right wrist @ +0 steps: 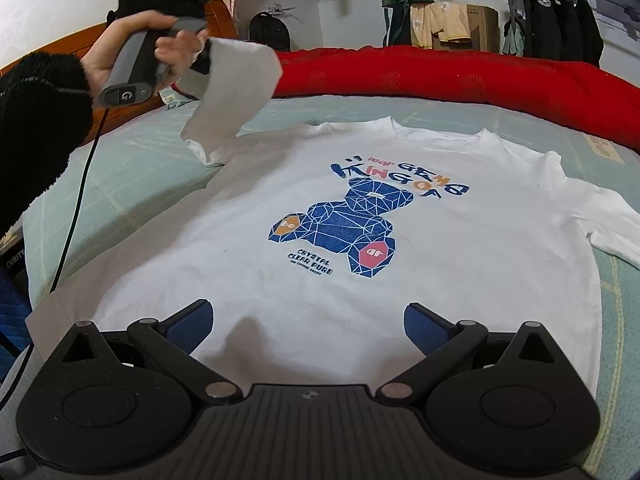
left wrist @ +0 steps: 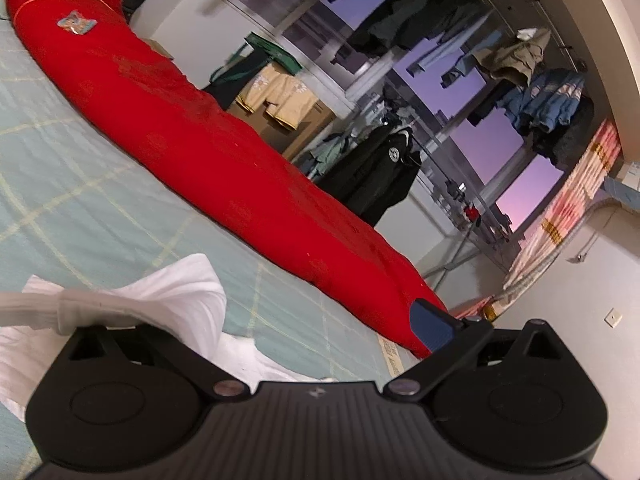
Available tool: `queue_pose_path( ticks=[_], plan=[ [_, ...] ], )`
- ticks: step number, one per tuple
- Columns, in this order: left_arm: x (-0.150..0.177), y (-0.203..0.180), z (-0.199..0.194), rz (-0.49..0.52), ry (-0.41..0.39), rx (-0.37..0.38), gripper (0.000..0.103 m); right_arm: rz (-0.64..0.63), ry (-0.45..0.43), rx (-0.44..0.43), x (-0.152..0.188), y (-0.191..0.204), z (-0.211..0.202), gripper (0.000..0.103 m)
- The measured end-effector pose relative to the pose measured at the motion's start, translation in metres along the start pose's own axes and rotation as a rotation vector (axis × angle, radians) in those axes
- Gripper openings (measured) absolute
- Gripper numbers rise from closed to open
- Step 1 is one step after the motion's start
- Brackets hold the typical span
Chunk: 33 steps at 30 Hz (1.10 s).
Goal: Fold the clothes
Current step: 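Grasp the sleeve cuff with the left gripper and lift it, then carry the held sleeve across the shirt body toward the other sleeve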
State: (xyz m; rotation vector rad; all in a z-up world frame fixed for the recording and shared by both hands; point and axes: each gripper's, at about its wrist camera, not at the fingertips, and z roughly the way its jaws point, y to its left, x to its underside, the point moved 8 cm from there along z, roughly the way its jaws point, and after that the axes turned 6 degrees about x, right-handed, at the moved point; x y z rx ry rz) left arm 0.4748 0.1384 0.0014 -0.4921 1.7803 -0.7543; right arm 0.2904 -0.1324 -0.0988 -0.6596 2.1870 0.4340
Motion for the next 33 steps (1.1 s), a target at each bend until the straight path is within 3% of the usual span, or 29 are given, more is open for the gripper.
queue_pose_path(
  ticks=[17, 23, 26, 28, 33],
  plan=[
    [0.044, -0.041, 0.048, 0.110, 0.147, -0.022, 0.100, 0.026, -0.004, 0.004, -0.001, -0.007, -0.003, 0.103],
    [0.058, -0.053, 0.065, 0.165, 0.203, -0.104, 0.099, 0.029, -0.003, 0.005, -0.001, -0.008, -0.004, 0.103],
    [0.071, -0.055, 0.077, 0.232, 0.282, -0.196, 0.092, 0.032, -0.004, 0.005, -0.001, -0.009, -0.004, 0.103],
    [0.077, -0.057, 0.080, 0.247, 0.312, -0.211, 0.086, 0.032, -0.004, 0.007, -0.001, -0.010, -0.005, 0.103],
    [0.086, -0.059, 0.084, 0.269, 0.339, -0.225, 0.081, 0.040, -0.009, 0.009, -0.002, -0.012, -0.006, 0.103]
  ],
)
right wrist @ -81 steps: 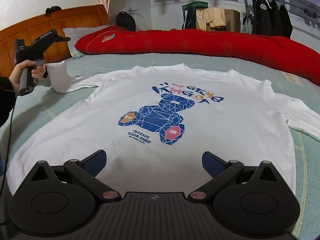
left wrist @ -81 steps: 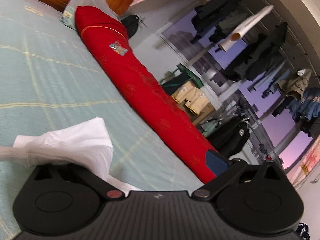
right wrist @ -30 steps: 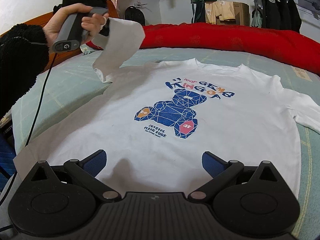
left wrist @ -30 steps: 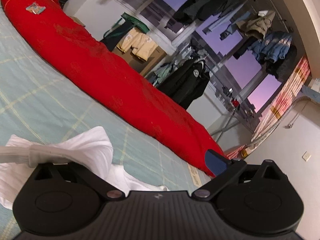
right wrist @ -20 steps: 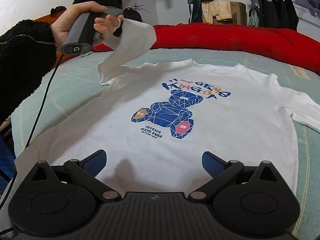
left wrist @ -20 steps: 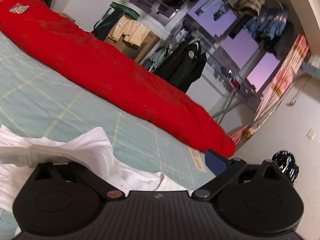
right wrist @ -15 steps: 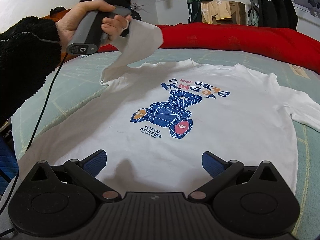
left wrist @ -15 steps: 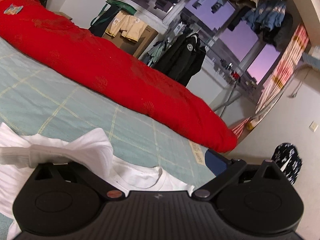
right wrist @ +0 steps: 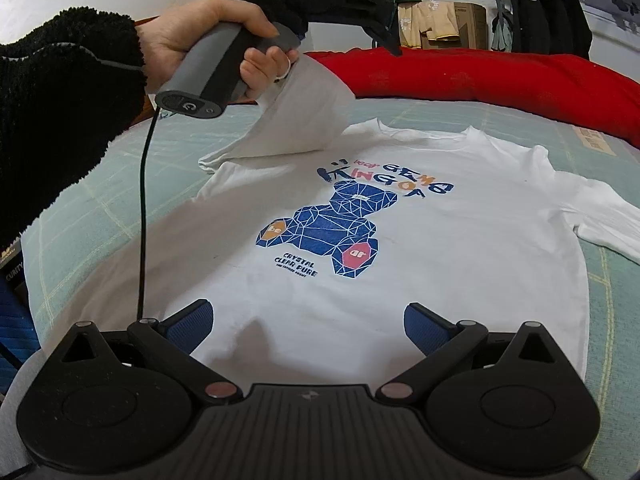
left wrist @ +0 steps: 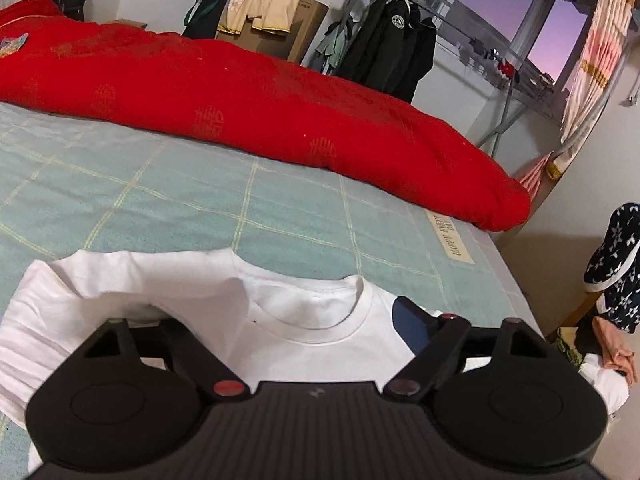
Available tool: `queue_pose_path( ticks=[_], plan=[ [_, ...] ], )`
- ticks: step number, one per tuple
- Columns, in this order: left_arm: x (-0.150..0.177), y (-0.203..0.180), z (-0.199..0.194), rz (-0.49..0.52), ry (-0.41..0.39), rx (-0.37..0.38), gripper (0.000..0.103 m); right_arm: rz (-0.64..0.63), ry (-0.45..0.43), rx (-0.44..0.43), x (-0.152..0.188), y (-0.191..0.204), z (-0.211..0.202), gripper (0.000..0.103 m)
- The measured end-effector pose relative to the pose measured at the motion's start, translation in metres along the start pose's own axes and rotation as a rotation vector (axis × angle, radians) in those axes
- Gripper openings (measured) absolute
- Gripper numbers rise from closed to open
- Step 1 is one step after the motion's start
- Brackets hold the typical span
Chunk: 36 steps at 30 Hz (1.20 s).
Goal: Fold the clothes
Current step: 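Carry the held sleeve across the shirt body toward the other sleeve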
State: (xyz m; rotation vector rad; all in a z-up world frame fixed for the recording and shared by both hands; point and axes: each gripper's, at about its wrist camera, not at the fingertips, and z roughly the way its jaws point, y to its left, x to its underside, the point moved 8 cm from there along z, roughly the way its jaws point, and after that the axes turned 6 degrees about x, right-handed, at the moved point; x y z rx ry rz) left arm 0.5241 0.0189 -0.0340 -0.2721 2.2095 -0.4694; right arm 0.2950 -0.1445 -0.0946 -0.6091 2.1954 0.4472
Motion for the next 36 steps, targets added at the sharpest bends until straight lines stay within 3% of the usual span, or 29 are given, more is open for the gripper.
queue_pose_path(
  ticks=[2, 6, 11, 36],
  plan=[
    [0.001, -0.002, 0.003, 0.012, 0.013, -0.012, 0.071, 0.003, -0.004, -0.001, 0.000, -0.001, -0.001, 0.103],
    [0.003, -0.006, 0.009, 0.035, 0.034, -0.030, 0.068, 0.009, -0.006, -0.003, -0.001, -0.002, -0.001, 0.103],
    [0.005, -0.015, 0.015, 0.073, 0.056, -0.035, 0.056, 0.018, -0.011, -0.005, -0.002, -0.003, -0.001, 0.103],
    [0.008, -0.070, 0.045, 0.165, 0.112, 0.000, 0.056, 0.038, -0.019, 0.009, -0.004, -0.010, -0.005, 0.103]
  ],
)
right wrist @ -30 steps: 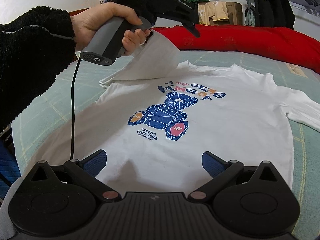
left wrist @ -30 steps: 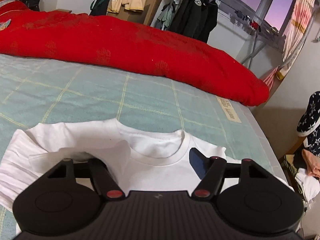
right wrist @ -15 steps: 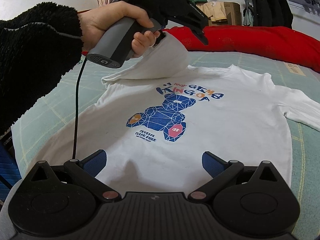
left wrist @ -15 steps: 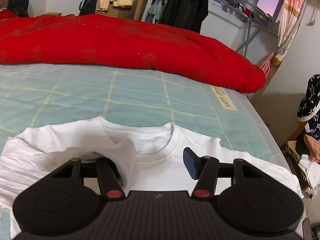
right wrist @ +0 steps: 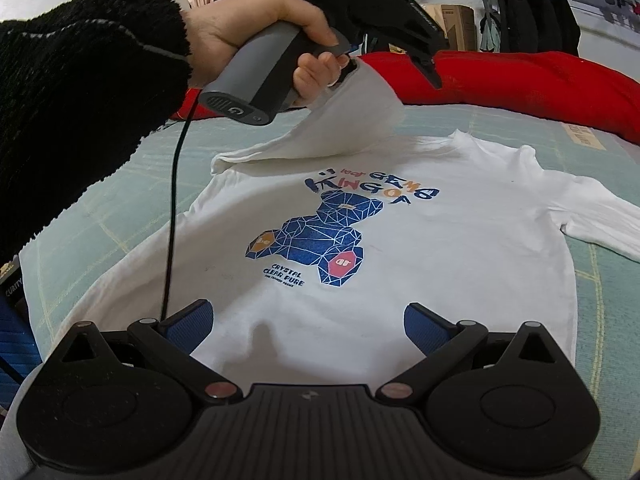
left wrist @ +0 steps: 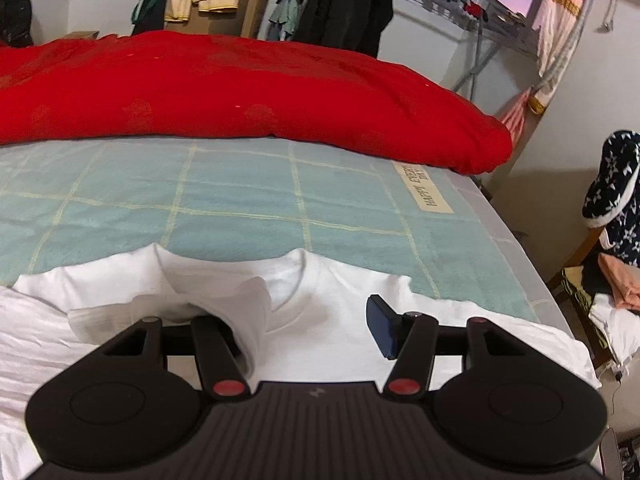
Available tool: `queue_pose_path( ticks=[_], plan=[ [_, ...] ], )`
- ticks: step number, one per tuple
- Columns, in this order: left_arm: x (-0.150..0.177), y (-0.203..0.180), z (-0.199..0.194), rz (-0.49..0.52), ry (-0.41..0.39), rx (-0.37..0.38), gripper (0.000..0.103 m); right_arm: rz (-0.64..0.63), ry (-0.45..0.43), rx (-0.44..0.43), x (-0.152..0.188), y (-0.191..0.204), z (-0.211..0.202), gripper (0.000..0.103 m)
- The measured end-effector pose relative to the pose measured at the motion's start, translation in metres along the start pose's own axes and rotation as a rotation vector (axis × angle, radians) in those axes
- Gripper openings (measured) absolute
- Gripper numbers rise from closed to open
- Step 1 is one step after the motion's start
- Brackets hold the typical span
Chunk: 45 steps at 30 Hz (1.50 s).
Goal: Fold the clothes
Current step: 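Carry the held sleeve across the shirt body toward the other sleeve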
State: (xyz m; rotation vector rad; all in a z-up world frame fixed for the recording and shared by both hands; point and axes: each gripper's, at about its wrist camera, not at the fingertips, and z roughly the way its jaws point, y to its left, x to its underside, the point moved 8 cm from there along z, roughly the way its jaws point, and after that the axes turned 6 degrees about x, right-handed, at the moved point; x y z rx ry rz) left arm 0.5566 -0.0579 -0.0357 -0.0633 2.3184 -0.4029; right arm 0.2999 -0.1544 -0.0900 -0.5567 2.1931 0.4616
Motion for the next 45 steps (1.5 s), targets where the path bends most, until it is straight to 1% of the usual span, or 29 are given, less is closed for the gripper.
queue_pose_path(
  ticks=[2, 4, 8, 11, 12, 16, 17, 19, 21, 23, 25, 27, 31, 36, 37, 38, 40, 42, 43, 45],
  plan=[
    [0.000, -0.008, 0.004, 0.022, 0.005, 0.000, 0.056, 0.002, 0.000, 0.002, 0.000, -0.001, 0.000, 0.103],
    [0.002, -0.017, 0.010, 0.080, 0.014, -0.018, 0.056, 0.003, 0.001, 0.003, 0.000, -0.001, 0.000, 0.103],
    [0.014, -0.031, 0.026, 0.170, 0.047, -0.055, 0.056, 0.006, 0.003, 0.002, 0.000, -0.002, 0.001, 0.103],
    [0.028, -0.037, 0.036, 0.221, 0.091, -0.064, 0.056, 0.011, 0.006, 0.005, 0.000, -0.003, 0.001, 0.103],
    [0.034, -0.039, 0.039, 0.257, 0.103, -0.077, 0.058, 0.013, 0.007, 0.007, 0.000, -0.004, 0.002, 0.103],
    [0.057, -0.051, 0.047, 0.436, 0.163, -0.120, 0.059, 0.021, 0.014, 0.009, 0.000, -0.005, 0.003, 0.103],
    [0.062, -0.055, 0.049, 0.498, 0.167, -0.138, 0.060, 0.021, 0.016, 0.010, 0.000, -0.005, 0.003, 0.103],
    [0.074, -0.066, 0.050, 0.662, 0.164, -0.185, 0.060, 0.021, 0.019, 0.013, 0.000, -0.005, 0.003, 0.103],
    [0.083, -0.075, 0.052, 0.732, 0.176, -0.186, 0.061, 0.019, 0.020, 0.016, 0.001, -0.005, 0.004, 0.103],
    [0.089, -0.084, 0.056, 0.735, 0.197, -0.158, 0.065, 0.018, 0.021, 0.018, 0.001, -0.004, 0.005, 0.103],
    [0.091, -0.091, 0.060, 0.777, 0.185, -0.186, 0.066, 0.014, 0.024, 0.020, 0.003, -0.003, 0.005, 0.103],
    [0.097, -0.098, 0.063, 0.888, 0.176, -0.225, 0.067, 0.014, 0.026, 0.022, 0.003, -0.003, 0.006, 0.103],
    [0.106, -0.114, 0.062, 1.022, 0.152, -0.256, 0.067, 0.019, 0.027, 0.023, 0.004, -0.004, 0.006, 0.103],
    [0.104, -0.132, 0.052, 1.077, 0.147, -0.202, 0.069, 0.019, 0.025, 0.025, 0.006, -0.006, 0.008, 0.103],
    [0.102, -0.132, 0.051, 1.059, 0.158, -0.188, 0.070, 0.019, 0.025, 0.025, 0.006, -0.007, 0.009, 0.103],
    [0.100, -0.133, 0.050, 1.041, 0.169, -0.173, 0.070, 0.019, 0.025, 0.026, 0.007, -0.007, 0.009, 0.103],
    [0.091, -0.130, 0.046, 0.942, 0.188, -0.114, 0.071, 0.017, 0.024, 0.030, 0.007, -0.008, 0.010, 0.103],
    [0.085, -0.124, 0.043, 0.851, 0.241, -0.065, 0.074, 0.018, 0.023, 0.029, 0.007, -0.008, 0.010, 0.103],
    [0.082, -0.122, 0.042, 0.806, 0.267, -0.041, 0.074, 0.018, 0.022, 0.028, 0.007, -0.008, 0.010, 0.103],
    [0.077, -0.119, 0.042, 0.774, 0.310, -0.053, 0.074, 0.019, 0.018, 0.022, 0.006, -0.007, 0.009, 0.103]
  ],
)
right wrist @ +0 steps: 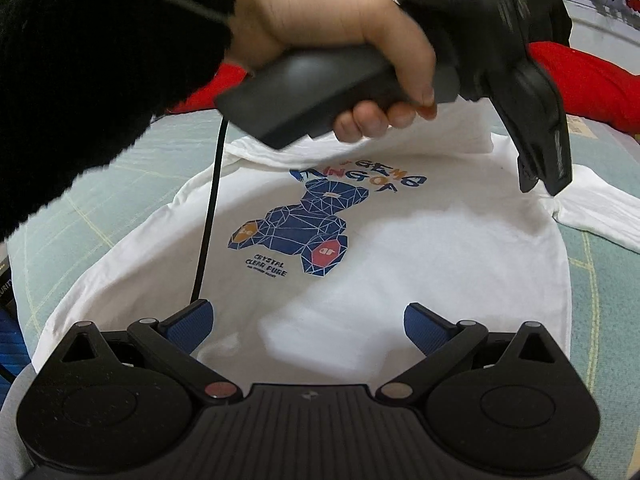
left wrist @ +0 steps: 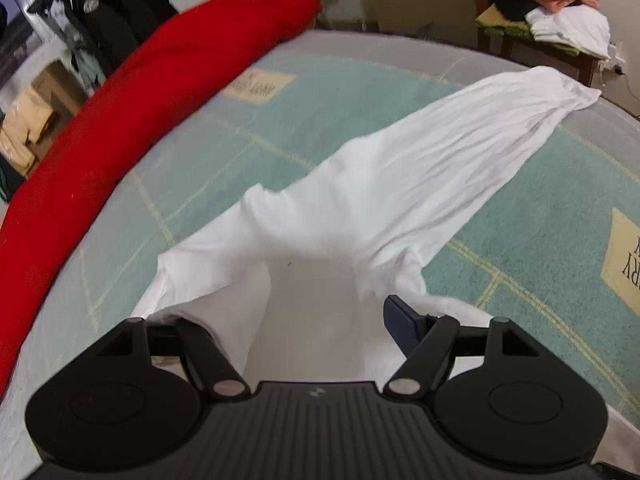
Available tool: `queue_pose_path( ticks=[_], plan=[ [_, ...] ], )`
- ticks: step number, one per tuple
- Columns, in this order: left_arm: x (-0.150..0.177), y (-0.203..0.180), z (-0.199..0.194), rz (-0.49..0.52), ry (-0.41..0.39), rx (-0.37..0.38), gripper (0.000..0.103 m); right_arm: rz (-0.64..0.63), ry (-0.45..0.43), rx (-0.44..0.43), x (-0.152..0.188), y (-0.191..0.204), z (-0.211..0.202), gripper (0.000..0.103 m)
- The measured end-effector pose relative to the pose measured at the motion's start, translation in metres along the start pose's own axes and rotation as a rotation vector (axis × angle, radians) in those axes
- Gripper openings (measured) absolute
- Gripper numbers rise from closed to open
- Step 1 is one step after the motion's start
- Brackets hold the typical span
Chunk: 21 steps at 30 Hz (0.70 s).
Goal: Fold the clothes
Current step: 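Carry the held sleeve across the shirt body toward the other sleeve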
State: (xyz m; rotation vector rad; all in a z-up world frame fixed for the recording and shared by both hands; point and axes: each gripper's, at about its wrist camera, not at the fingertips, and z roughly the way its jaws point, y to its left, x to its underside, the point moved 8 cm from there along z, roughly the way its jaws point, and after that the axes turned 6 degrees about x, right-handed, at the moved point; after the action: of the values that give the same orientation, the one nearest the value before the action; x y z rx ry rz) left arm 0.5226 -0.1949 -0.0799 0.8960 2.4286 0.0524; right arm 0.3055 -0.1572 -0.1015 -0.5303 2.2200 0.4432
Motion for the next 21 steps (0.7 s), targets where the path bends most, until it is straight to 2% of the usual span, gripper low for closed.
queue_pose_path(
  ticks=[1, 4, 6, 7, 10, 13, 14, 16, 18, 20, 21],
  plan=[
    [0.000, 0.001, -0.001, -0.049, 0.017, 0.028, 0.074, 0.001, -0.001, -0.001, 0.000, 0.000, 0.000, 0.103],
    [-0.003, 0.012, -0.006, -0.263, 0.024, 0.176, 0.074, -0.004, -0.001, 0.014, 0.000, 0.000, 0.001, 0.103],
    [-0.007, 0.019, -0.012, -0.343, -0.029, 0.222, 0.074, -0.001, -0.001, 0.021, 0.000, -0.001, 0.001, 0.103],
    [-0.008, 0.020, -0.016, -0.353, -0.054, 0.230, 0.076, 0.000, -0.004, 0.021, -0.001, -0.001, 0.000, 0.103],
    [-0.003, 0.010, -0.006, -0.283, 0.044, 0.217, 0.077, -0.002, -0.008, 0.017, -0.001, 0.000, -0.001, 0.103],
    [0.012, -0.004, 0.006, -0.177, 0.181, 0.145, 0.077, -0.001, -0.009, 0.018, -0.001, -0.001, -0.001, 0.103],
    [0.015, -0.005, 0.007, -0.173, 0.189, 0.134, 0.077, 0.000, -0.009, 0.020, -0.001, -0.001, -0.001, 0.103],
    [0.017, 0.001, -0.002, -0.262, 0.143, 0.193, 0.077, 0.003, -0.010, 0.025, -0.001, -0.002, -0.001, 0.103],
    [0.024, 0.009, -0.013, -0.382, 0.093, 0.308, 0.078, 0.005, -0.013, 0.031, -0.002, -0.003, -0.001, 0.103],
    [0.032, 0.017, -0.017, -0.433, 0.082, 0.330, 0.078, 0.006, -0.018, 0.033, -0.002, -0.004, -0.002, 0.103],
    [0.033, 0.021, -0.020, -0.436, 0.048, 0.314, 0.078, 0.007, -0.020, 0.033, -0.002, -0.004, -0.003, 0.103]
  ],
)
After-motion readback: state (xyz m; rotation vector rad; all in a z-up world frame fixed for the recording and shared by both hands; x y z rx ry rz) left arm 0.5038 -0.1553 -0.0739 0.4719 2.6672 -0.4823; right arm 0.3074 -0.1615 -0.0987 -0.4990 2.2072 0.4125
